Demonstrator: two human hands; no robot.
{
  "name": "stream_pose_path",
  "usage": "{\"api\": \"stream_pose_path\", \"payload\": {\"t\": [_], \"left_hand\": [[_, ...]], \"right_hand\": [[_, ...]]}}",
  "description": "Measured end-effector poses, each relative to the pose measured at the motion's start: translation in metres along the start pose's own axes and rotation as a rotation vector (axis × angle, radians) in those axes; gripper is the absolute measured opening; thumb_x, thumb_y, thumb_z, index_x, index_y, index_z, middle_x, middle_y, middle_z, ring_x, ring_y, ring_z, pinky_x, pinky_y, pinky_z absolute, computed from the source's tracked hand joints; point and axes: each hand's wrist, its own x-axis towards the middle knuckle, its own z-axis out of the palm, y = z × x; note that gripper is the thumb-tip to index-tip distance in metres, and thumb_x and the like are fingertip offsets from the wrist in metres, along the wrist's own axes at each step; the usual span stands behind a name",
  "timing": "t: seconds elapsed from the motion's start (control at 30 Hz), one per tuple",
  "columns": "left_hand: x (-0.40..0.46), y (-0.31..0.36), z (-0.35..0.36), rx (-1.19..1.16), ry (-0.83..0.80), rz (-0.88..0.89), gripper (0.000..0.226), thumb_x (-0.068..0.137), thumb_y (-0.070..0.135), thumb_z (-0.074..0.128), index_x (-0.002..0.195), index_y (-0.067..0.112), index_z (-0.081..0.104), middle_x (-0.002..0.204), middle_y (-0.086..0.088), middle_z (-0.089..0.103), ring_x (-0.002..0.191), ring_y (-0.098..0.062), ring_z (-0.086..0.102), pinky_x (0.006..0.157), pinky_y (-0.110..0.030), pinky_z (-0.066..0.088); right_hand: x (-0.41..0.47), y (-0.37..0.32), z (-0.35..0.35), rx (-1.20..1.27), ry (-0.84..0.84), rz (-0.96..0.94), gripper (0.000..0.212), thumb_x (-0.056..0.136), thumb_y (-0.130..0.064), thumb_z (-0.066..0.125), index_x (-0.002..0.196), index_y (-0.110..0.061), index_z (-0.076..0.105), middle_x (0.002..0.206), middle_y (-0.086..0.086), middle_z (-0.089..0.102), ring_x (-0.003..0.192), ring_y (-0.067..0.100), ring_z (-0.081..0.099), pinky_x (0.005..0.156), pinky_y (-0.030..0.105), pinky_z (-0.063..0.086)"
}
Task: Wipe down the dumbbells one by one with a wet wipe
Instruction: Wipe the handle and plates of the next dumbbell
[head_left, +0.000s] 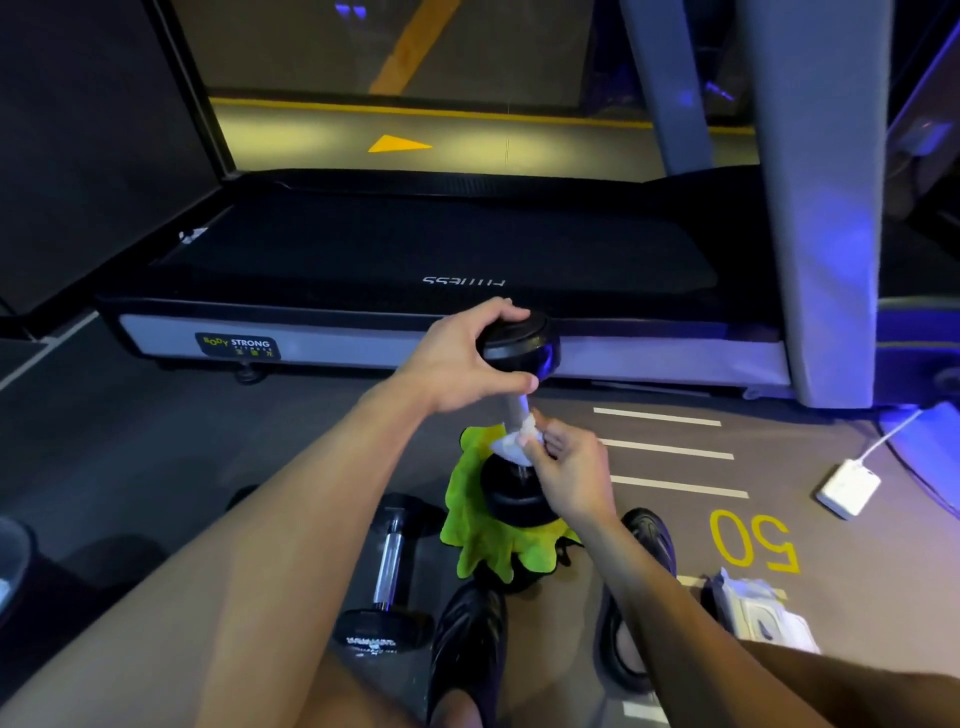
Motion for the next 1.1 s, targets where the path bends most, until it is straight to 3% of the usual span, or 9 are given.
{"api": "stream_pose_path", "payload": {"t": [0.1, 0.2, 0.33, 0.43, 0.5, 0.6, 0.77, 0.97, 1.1], "left_hand": [[0.000, 0.005, 0.003, 0.040, 0.000, 0.014, 0.073, 0.071, 0.027, 0.094, 0.136, 0.032, 0.061, 0.160, 0.005, 0.046, 0.139, -0.006, 0.050, 0.107, -0.012, 0.031], [-0.003, 0.009, 0.005, 0.061, -0.009, 0.020, 0.075, 0.070, 0.026, 0.094, 0.138, 0.029, 0.061, 0.157, 0.008, 0.048, 0.139, -0.007, 0.049, 0.106, -0.013, 0.031], [-0.004, 0.012, 0.008, 0.058, -0.016, 0.040, 0.073, 0.067, 0.028, 0.095, 0.133, 0.029, 0.064, 0.140, 0.009, 0.061, 0.126, -0.008, 0.059, 0.106, -0.020, 0.041], [-0.004, 0.016, 0.014, 0.085, -0.005, 0.060, 0.073, 0.063, 0.034, 0.094, 0.130, 0.031, 0.064, 0.139, 0.007, 0.063, 0.127, -0.012, 0.058, 0.107, -0.026, 0.043], [-0.003, 0.016, 0.018, 0.096, 0.005, 0.056, 0.075, 0.059, 0.042, 0.091, 0.129, 0.034, 0.064, 0.138, 0.006, 0.063, 0.128, -0.014, 0.057, 0.110, -0.031, 0.044], [-0.001, 0.017, 0.018, 0.105, 0.005, 0.058, 0.076, 0.056, 0.048, 0.088, 0.128, 0.036, 0.064, 0.139, 0.009, 0.062, 0.128, -0.011, 0.057, 0.109, -0.030, 0.044], [0.002, 0.017, 0.018, 0.116, -0.013, 0.053, 0.079, 0.060, 0.042, 0.092, 0.133, 0.037, 0.062, 0.147, 0.011, 0.056, 0.136, -0.011, 0.050, 0.110, -0.025, 0.038], [0.000, 0.020, 0.025, 0.115, -0.005, 0.057, 0.082, 0.048, 0.057, 0.081, 0.127, 0.042, 0.062, 0.143, 0.009, 0.059, 0.133, -0.011, 0.051, 0.110, -0.029, 0.042], [0.000, 0.015, 0.020, 0.108, -0.008, 0.056, 0.079, 0.060, 0.038, 0.094, 0.132, 0.034, 0.064, 0.149, 0.010, 0.055, 0.136, -0.010, 0.051, 0.110, -0.022, 0.036]], "right_hand": [[0.014, -0.011, -0.001, 0.189, 0.019, -0.019, 0.020, 0.082, -0.038, 0.072, 0.102, -0.034, 0.075, 0.099, 0.001, 0.079, 0.098, 0.009, 0.070, 0.095, 0.046, 0.056], [0.009, 0.001, 0.000, 0.159, -0.025, 0.038, 0.022, 0.082, -0.022, 0.079, 0.104, -0.023, 0.073, 0.096, -0.007, 0.080, 0.098, 0.008, 0.073, 0.094, 0.047, 0.057], [-0.009, 0.019, 0.002, -0.147, -0.028, 0.081, 0.029, 0.079, -0.027, 0.080, 0.103, -0.025, 0.065, 0.092, -0.006, 0.078, 0.093, 0.019, 0.074, 0.084, 0.039, 0.057], [-0.008, 0.010, 0.006, -0.261, 0.010, 0.113, 0.031, 0.079, -0.029, 0.080, 0.094, -0.024, 0.053, 0.082, -0.002, 0.070, 0.087, 0.032, 0.067, 0.065, 0.034, 0.041], [-0.011, 0.010, 0.009, -0.287, 0.045, 0.090, 0.035, 0.080, -0.028, 0.080, 0.091, -0.027, 0.046, 0.079, -0.003, 0.066, 0.085, 0.034, 0.066, 0.063, 0.032, 0.036], [-0.009, 0.014, -0.001, -0.323, -0.025, 0.057, 0.036, 0.080, -0.028, 0.079, 0.093, -0.028, 0.045, 0.081, -0.006, 0.070, 0.086, 0.030, 0.068, 0.065, 0.033, 0.043], [0.014, 0.021, -0.028, -0.226, -0.282, 0.123, 0.037, 0.062, -0.037, 0.074, 0.094, -0.036, 0.055, 0.083, -0.008, 0.078, 0.086, 0.013, 0.074, 0.087, 0.044, 0.058], [-0.008, 0.000, 0.003, -0.374, -0.003, 0.085, 0.033, 0.077, -0.030, 0.081, 0.101, -0.025, 0.059, 0.095, 0.001, 0.076, 0.094, 0.033, 0.068, 0.070, 0.033, 0.043], [0.007, 0.004, -0.024, -0.370, -0.272, 0.047, 0.030, 0.075, -0.032, 0.078, 0.092, -0.043, 0.056, 0.089, -0.005, 0.076, 0.088, 0.024, 0.069, 0.072, 0.030, 0.048]]}}
